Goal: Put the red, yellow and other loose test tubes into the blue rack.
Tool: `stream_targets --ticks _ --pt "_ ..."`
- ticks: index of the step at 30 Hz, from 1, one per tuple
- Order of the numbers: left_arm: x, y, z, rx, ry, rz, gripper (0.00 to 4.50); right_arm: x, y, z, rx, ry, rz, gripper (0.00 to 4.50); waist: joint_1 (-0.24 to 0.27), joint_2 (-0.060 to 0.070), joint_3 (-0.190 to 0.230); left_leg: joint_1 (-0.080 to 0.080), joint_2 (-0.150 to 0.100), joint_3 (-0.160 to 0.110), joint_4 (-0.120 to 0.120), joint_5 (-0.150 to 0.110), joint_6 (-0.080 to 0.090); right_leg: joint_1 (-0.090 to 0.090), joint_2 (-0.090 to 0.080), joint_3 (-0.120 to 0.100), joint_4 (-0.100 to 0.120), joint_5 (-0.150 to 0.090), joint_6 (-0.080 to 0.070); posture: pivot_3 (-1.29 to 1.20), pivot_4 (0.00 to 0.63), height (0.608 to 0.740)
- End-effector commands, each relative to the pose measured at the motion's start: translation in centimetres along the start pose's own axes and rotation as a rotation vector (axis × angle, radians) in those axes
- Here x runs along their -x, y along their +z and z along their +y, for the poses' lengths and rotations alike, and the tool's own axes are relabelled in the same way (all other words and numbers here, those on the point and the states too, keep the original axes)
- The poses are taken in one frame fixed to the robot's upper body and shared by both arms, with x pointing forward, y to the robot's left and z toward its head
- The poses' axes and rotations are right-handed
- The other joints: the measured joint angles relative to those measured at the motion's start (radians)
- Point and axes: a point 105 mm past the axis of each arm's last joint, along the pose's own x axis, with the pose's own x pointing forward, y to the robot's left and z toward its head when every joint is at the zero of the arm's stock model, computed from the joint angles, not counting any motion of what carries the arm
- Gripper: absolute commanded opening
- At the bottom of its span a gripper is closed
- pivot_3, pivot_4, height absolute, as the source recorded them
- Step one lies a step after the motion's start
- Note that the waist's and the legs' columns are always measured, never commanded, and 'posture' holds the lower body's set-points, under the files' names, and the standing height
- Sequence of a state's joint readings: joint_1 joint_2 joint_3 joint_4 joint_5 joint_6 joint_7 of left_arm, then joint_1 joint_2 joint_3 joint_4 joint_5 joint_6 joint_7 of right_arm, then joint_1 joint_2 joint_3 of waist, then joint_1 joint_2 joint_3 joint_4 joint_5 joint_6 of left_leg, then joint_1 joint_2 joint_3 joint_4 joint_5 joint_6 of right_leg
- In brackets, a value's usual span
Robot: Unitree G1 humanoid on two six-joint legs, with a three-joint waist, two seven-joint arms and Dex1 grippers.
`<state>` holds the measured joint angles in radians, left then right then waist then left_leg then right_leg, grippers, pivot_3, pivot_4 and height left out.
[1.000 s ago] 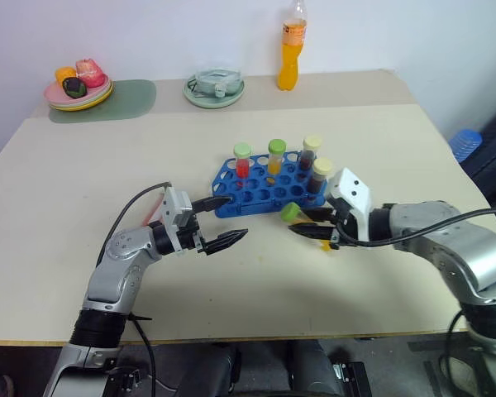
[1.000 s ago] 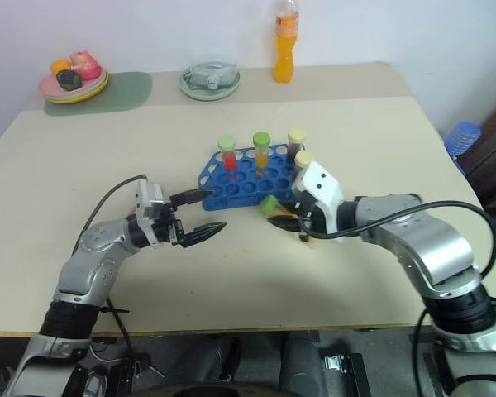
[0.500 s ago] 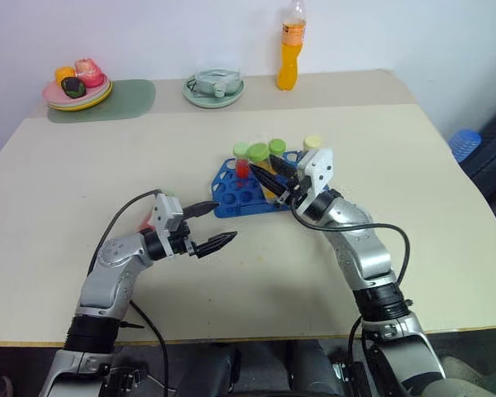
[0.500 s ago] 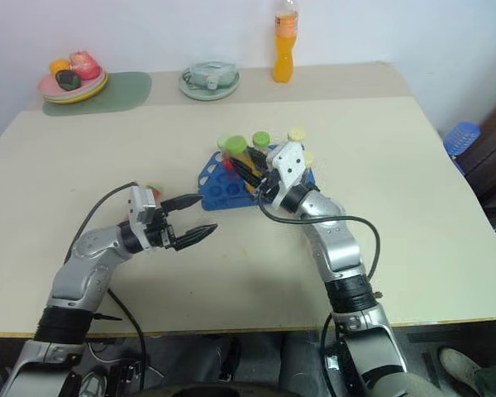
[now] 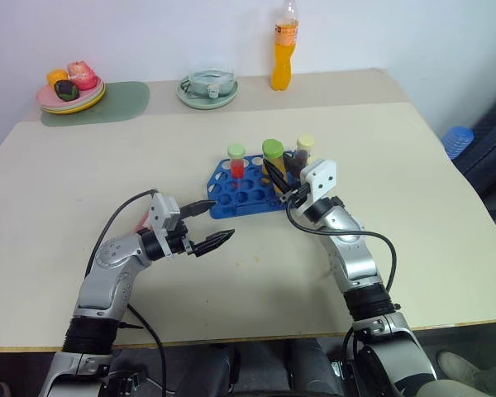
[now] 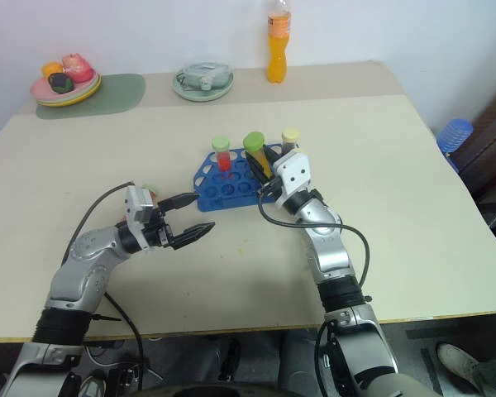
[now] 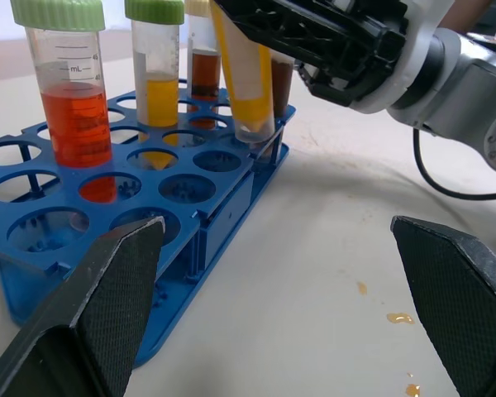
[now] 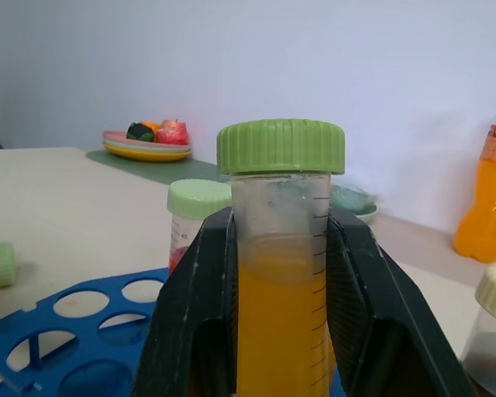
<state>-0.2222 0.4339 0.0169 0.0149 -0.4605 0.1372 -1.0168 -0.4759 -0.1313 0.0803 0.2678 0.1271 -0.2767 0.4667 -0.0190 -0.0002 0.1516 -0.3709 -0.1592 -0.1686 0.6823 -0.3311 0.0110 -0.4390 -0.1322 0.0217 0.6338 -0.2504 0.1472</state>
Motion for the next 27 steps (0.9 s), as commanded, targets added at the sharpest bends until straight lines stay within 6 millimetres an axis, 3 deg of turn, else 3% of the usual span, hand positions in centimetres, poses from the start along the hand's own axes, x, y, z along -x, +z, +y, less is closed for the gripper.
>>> stream_targets --ticks 1,10,27 --pt "0.2 1.2 0.1 -0.049 0.006 -0.029 4.5 -0.6 -0.3 0.5 -0.008 -0.001 -0.003 0.86 0.0 0.0 0.0 0.0 0.0 0.0 0.0 0.0 0.0 0.0 0.0 0.0 0.0 0.0 0.0 0.0 0.15 0.74" --pt "0.2 1.3 0.0 -0.049 0.012 -0.033 4.5 -0.9 -1.4 0.9 -0.035 -0.016 0.005 0.86 -0.002 0.0 0.0 0.001 0.0 0.0 0.0 0.0 0.0 0.001 0.0 0.0 0.0 0.0 0.0 0.0 0.15 0.74" --pt "0.7 2.1 0.5 0.007 0.082 -0.095 4.5 0.4 -2.5 0.6 -0.093 -0.058 -0.003 0.86 -0.001 0.001 0.0 0.005 0.0 0.0 -0.001 0.0 0.0 0.004 0.0 0.0 0.0 0.0 0.0 0.0 0.15 0.74"
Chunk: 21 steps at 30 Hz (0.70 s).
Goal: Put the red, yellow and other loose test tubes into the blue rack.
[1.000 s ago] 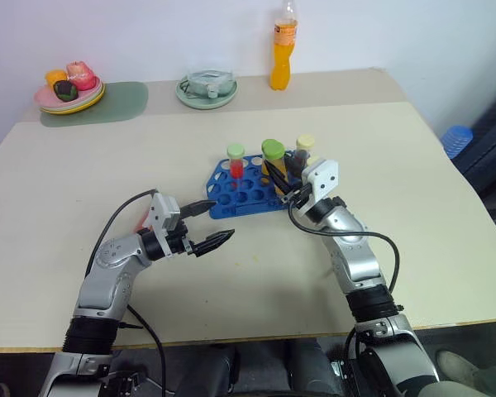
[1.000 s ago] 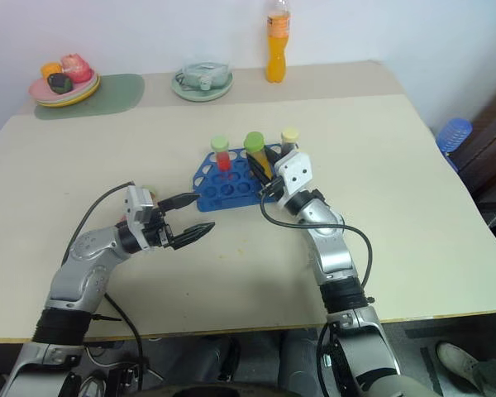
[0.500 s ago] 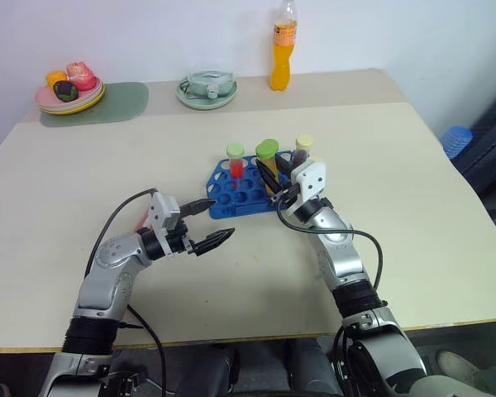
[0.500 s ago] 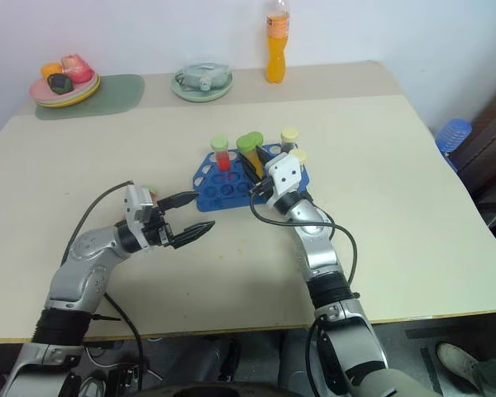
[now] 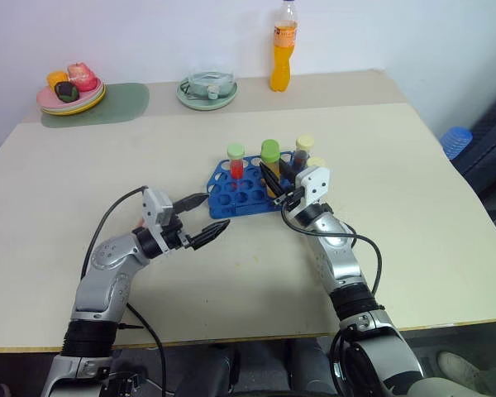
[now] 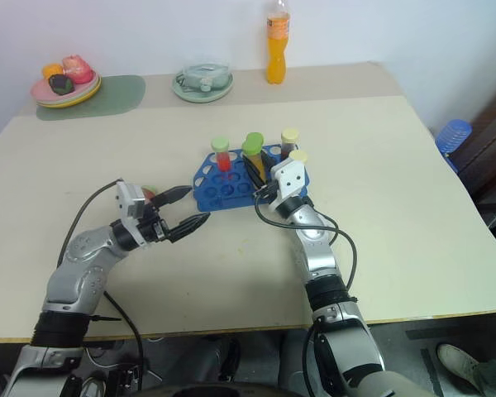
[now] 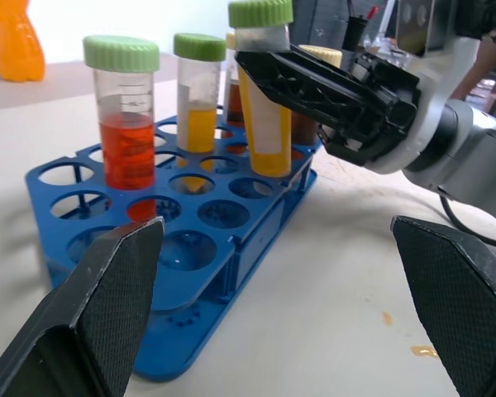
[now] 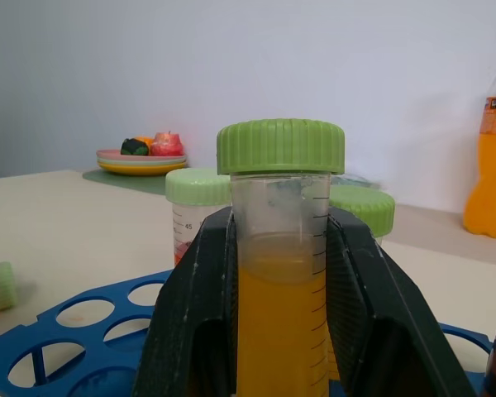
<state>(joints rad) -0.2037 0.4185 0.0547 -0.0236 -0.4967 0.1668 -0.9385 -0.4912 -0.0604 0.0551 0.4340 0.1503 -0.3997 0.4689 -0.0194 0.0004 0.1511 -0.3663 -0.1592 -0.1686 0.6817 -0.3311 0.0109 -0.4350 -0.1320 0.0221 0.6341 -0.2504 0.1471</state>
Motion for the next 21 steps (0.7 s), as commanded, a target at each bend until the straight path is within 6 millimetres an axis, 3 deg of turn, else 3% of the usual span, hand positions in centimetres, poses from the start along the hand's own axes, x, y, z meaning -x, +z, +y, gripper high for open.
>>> stream_targets --ticks 1,6,13,21 --pt "0.4 1.4 -0.5 -0.01 -0.025 -0.049 4.5 0.5 -0.6 -0.1 -0.009 -0.012 0.014 0.86 0.0 0.0 0.0 0.0 0.0 0.0 0.0 0.0 0.0 0.0 0.0 0.0 0.0 0.0 0.0 0.0 0.15 0.74" --pt "1.5 2.0 -1.0 -0.004 -0.075 -0.064 4.5 0.6 -0.6 -0.1 -0.021 -0.015 0.008 0.86 0.0 0.0 0.0 0.001 0.0 0.0 0.0 0.0 0.0 0.0 0.0 0.0 0.0 0.0 0.0 0.0 0.15 0.74" --pt "2.0 2.1 -0.7 -0.004 -0.066 -0.054 4.5 1.0 -0.8 -0.4 0.065 -0.032 0.018 4.09 0.001 0.0 0.0 0.001 0.0 0.0 -0.001 0.0 0.0 0.001 0.0 0.0 0.0 0.0 0.0 0.0 0.15 0.74" --pt "1.5 2.3 -0.8 -0.003 -0.053 -0.054 4.5 2.0 -0.4 -0.7 0.132 -0.003 0.024 4.09 0.003 0.0 0.0 0.001 0.0 0.0 -0.001 0.0 0.0 0.001 0.0 0.0 0.0 0.0 0.0 0.0 0.15 0.74"
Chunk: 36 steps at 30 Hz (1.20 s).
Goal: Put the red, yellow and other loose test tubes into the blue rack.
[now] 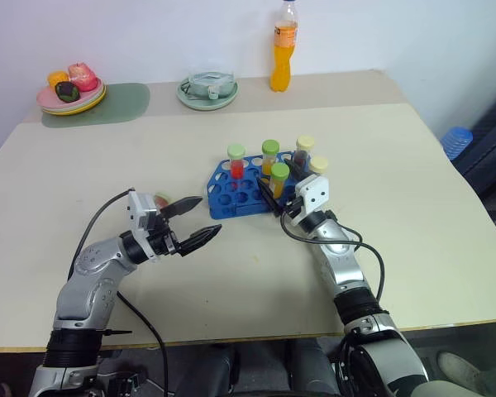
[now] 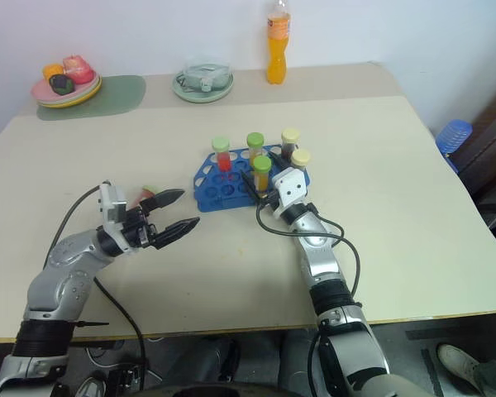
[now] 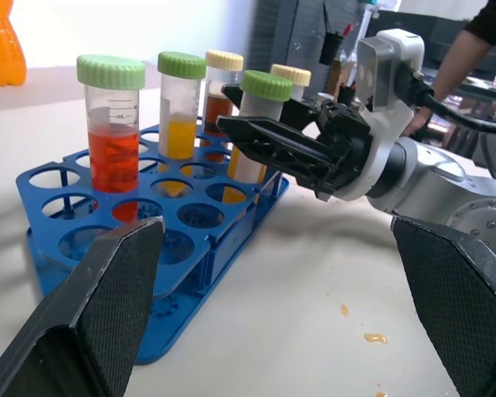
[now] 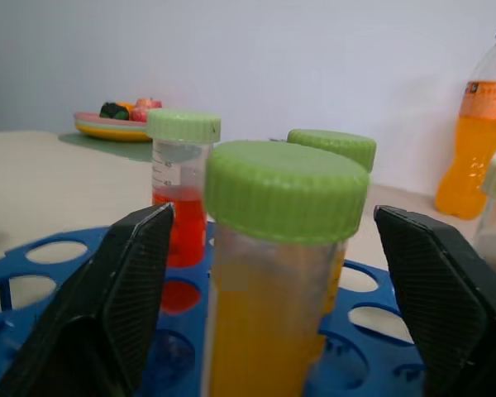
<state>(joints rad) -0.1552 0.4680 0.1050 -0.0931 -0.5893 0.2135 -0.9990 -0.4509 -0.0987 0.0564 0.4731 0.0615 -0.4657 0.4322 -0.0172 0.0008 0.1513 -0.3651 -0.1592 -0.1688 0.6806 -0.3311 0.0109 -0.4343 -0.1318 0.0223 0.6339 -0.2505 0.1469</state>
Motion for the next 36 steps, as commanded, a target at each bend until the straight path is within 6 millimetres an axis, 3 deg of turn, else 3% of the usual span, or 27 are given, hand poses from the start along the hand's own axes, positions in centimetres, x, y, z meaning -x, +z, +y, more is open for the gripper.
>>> stream_targets --ticks 1,9,15,19,22,25,28,32,36 --pt "-0.2 1.0 -0.1 -0.028 -0.001 -0.024 4.5 0.6 1.1 -0.2 0.038 0.015 -0.035 4.09 0.0 0.0 0.0 0.0 0.0 0.0 0.0 0.0 0.0 0.0 0.0 0.0 0.0 0.0 0.0 0.0 0.15 0.74" --pt "0.2 1.4 1.2 -0.027 0.094 -0.019 4.5 3.6 2.0 -1.0 0.075 0.078 0.046 4.09 0.004 0.0 0.0 0.0 0.0 0.0 0.0 0.0 0.0 0.0 0.0 0.0 0.0 0.0 0.0 0.0 0.15 0.74" --pt "1.2 2.3 3.0 0.054 0.321 -0.011 4.5 8.4 3.1 -2.2 0.129 0.167 0.218 4.09 0.01 0.0 0.0 0.0 0.0 0.0 0.0 0.0 0.0 0.001 0.0 0.001 -0.001 0.0 0.0 0.0 0.15 0.74" --pt "2.1 2.7 4.2 0.072 0.504 0.067 4.5 10.6 4.5 -2.9 0.11 0.219 0.294 4.09 0.02 0.0 0.0 0.0 0.0 0.0 0.0 0.0 0.0 0.001 0.0 0.001 -0.002 0.0 0.0 0.0 0.15 0.74" --pt "3.2 3.9 6.3 0.186 0.728 0.138 4.5 10.8 7.4 -3.2 0.055 0.269 0.252 4.09 0.03 -0.001 0.001 0.0 0.0 0.0 0.0 0.0 0.0 0.002 0.0 0.002 -0.002 0.0 0.0 0.0 0.15 0.74" --pt "3.8 3.8 7.7 0.257 0.781 0.435 4.5 10.7 9.0 -3.0 0.028 0.333 0.228 4.09 0.036 -0.004 0.002 -0.001 0.0 -0.001 0.002 0.0 0.0 0.002 0.001 0.001 -0.001 0.0 0.0 0.0 0.15 0.74" --pt "3.3 5.1 9.1 0.305 0.83 0.49 4.5 10.7 9.6 -3.0 0.014 0.363 0.223 4.09 0.038 -0.004 0.002 0.0 -0.001 -0.001 0.002 -0.001 0.001 0.003 0.0 0.0 -0.002 0.0 0.0 0.0 0.15 0.74" --pt "3.5 4.6 10.8 0.369 0.978 0.654 4.5 10.8 9.5 -3.4 0.012 0.347 0.219 4.09 0.033 -0.005 0.002 0.0 -0.001 -0.001 0.001 -0.001 0.001 0.003 0.0 0.0 -0.003 0.0 0.0 0.0 0.15 0.74" --pt "2.9 4.2 11.4 0.394 0.985 0.742 4.5 10.9 9.2 -3.1 0.009 0.347 0.217 4.09 0.029 -0.005 0.002 0.0 -0.001 -0.001 0.0 -0.001 0.001 0.001 0.0 0.0 -0.002 0.0 0.0 0.0 0.15 0.74"
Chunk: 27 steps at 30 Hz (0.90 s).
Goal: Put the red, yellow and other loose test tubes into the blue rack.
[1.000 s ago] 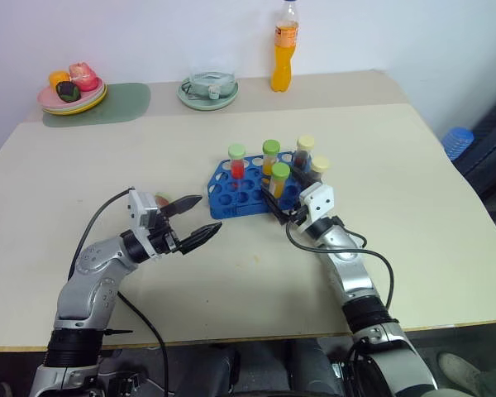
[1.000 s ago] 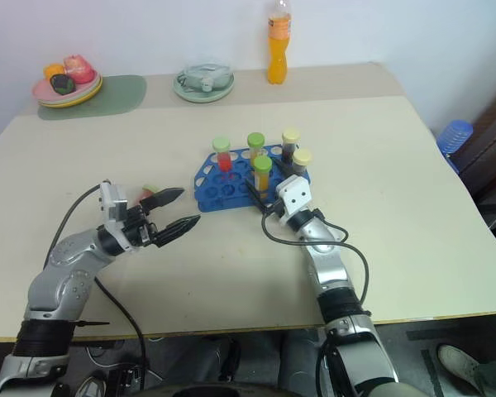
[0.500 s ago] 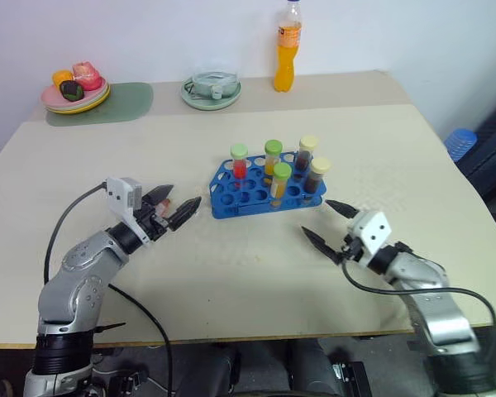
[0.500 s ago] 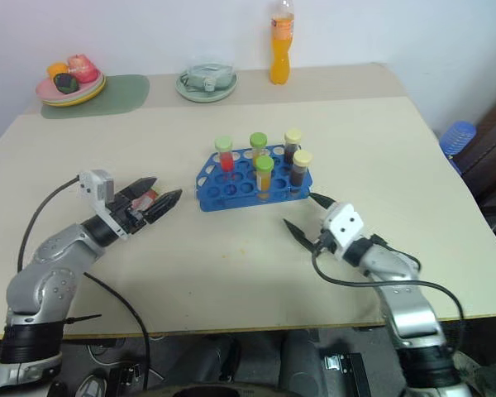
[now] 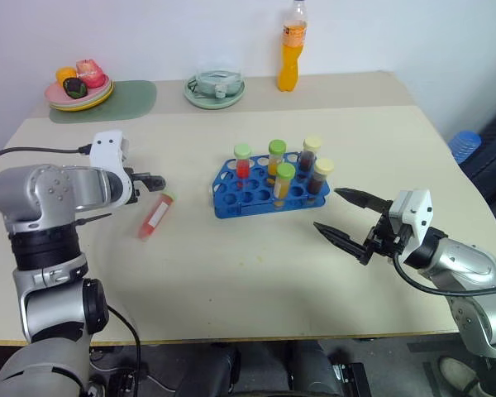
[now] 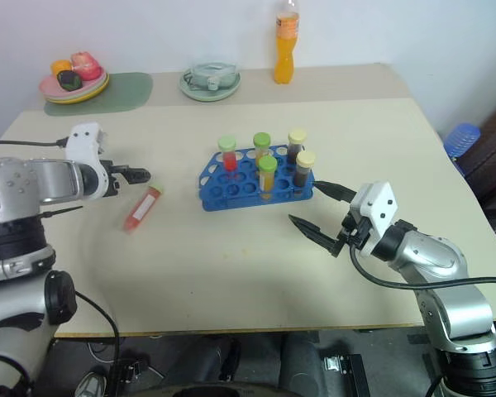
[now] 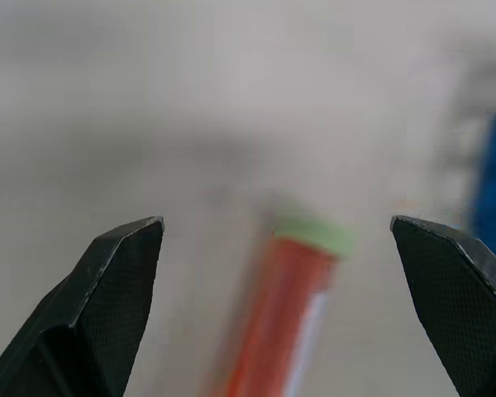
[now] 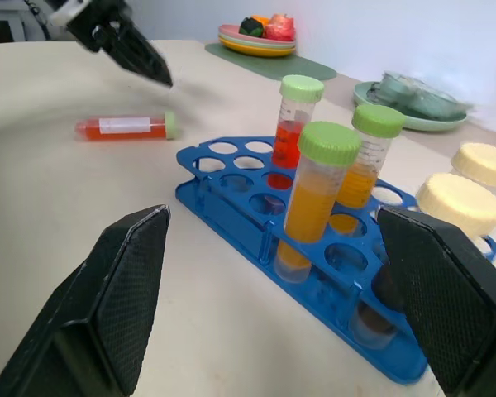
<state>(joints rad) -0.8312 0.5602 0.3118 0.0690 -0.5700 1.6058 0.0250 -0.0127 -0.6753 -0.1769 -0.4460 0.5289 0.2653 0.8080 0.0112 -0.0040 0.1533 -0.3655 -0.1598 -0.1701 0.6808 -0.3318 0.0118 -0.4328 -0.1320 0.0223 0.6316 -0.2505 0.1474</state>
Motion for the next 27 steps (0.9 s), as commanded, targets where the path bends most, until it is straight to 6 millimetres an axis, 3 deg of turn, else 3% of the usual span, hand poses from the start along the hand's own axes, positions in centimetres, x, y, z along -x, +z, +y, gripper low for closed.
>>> stream_targets --ticks 1,11,24,27 --pt "-0.2 0.9 0.0 -0.027 0.03 0.048 4.5 0.1 0.9 -0.1 0.033 -0.01 -0.042 4.09 0.002 0.0 0.0 0.0 0.0 0.0 0.0 0.0 0.0 0.0 0.0 0.0 0.0 0.0 0.0 0.0 0.15 0.74" --pt "-1.8 0.3 -2.4 -0.177 -0.041 0.211 4.5 -0.6 1.7 0.1 0.055 -0.03 -0.048 4.09 0.001 0.0 0.0 0.0 0.0 0.0 0.001 0.0 0.0 0.0 0.0 0.0 0.001 0.0 0.0 0.0 0.15 0.74" --pt "-3.1 -0.8 -1.9 -0.332 -0.046 0.31 4.5 -0.7 1.8 0.2 0.049 -0.06 -0.035 4.09 0.001 0.0 0.0 -0.005 -0.001 0.0 0.002 0.0 0.0 -0.004 0.0 0.0 0.001 0.0 0.0 0.0 0.15 0.74" --pt "-3.8 -1.3 -1.9 -0.369 -0.051 0.317 3.68 -0.5 1.6 0.1 0.049 -0.065 -0.028 4.15 0.001 0.0 0.0 -0.005 -0.001 0.0 0.002 0.0 0.0 -0.005 0.0 0.0 0.002 0.0 0.0 0.0 0.15 0.74"
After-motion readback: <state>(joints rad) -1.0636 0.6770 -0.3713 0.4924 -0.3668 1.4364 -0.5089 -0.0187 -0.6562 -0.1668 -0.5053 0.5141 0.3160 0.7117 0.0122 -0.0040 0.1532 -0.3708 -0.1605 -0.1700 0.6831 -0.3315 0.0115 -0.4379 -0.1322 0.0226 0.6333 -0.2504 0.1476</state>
